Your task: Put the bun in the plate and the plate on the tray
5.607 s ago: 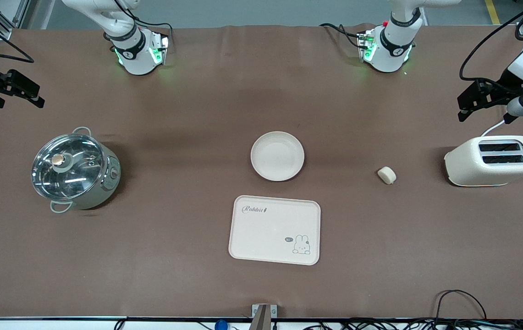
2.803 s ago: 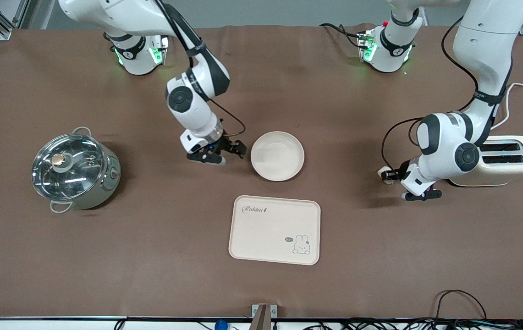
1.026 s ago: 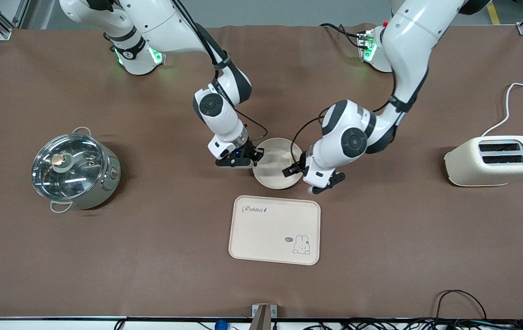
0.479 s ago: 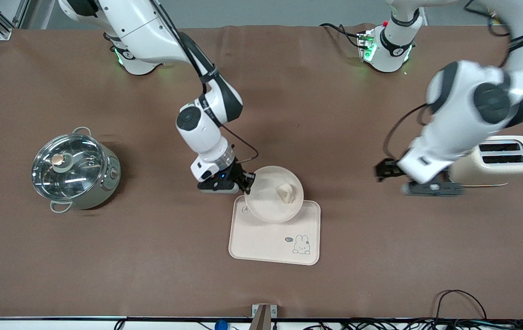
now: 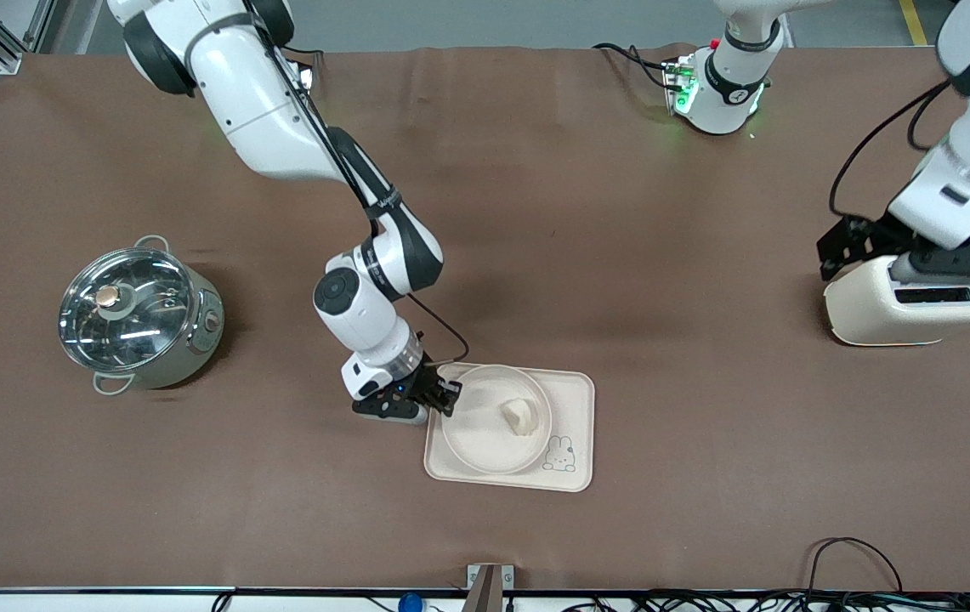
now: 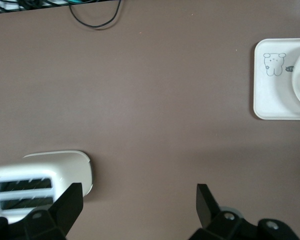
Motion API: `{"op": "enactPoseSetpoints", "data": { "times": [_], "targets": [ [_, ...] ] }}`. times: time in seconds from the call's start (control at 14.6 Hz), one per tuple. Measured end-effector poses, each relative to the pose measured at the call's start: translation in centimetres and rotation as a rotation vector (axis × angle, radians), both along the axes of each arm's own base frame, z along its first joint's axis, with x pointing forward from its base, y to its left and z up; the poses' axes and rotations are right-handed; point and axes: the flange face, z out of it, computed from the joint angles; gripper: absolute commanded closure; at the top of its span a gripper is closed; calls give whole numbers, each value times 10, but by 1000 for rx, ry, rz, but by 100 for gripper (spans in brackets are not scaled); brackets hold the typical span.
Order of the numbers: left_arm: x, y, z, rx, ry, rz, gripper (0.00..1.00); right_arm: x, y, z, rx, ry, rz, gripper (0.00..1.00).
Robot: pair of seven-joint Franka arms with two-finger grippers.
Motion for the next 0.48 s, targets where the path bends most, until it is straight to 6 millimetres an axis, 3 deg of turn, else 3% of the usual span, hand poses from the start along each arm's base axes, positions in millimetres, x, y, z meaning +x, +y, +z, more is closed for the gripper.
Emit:
{"op": "enactPoseSetpoints", "data": {
  "times": [0.07, 0.14, 0.21, 0.27, 0.41, 0.48],
  "targets": [
    [-7, 0, 14, 6, 7, 3, 0, 4, 2, -6, 1, -1, 0, 98],
    [-10, 1, 25, 8, 10, 6, 0, 5, 3, -12, 2, 0, 1, 87],
    [-11, 2, 33, 7, 13, 8, 0, 6, 4, -15, 2, 0, 1, 47],
    [-10, 3, 36, 5, 19, 11, 0, 7, 4, -17, 3, 0, -1, 17],
    [-4, 9, 35, 0, 29, 8, 0, 10, 3, -14, 8, -3, -8, 0],
    [-1, 12, 34, -3, 29, 3, 0, 9, 3, -13, 9, -3, -8, 0]
  ]
}}
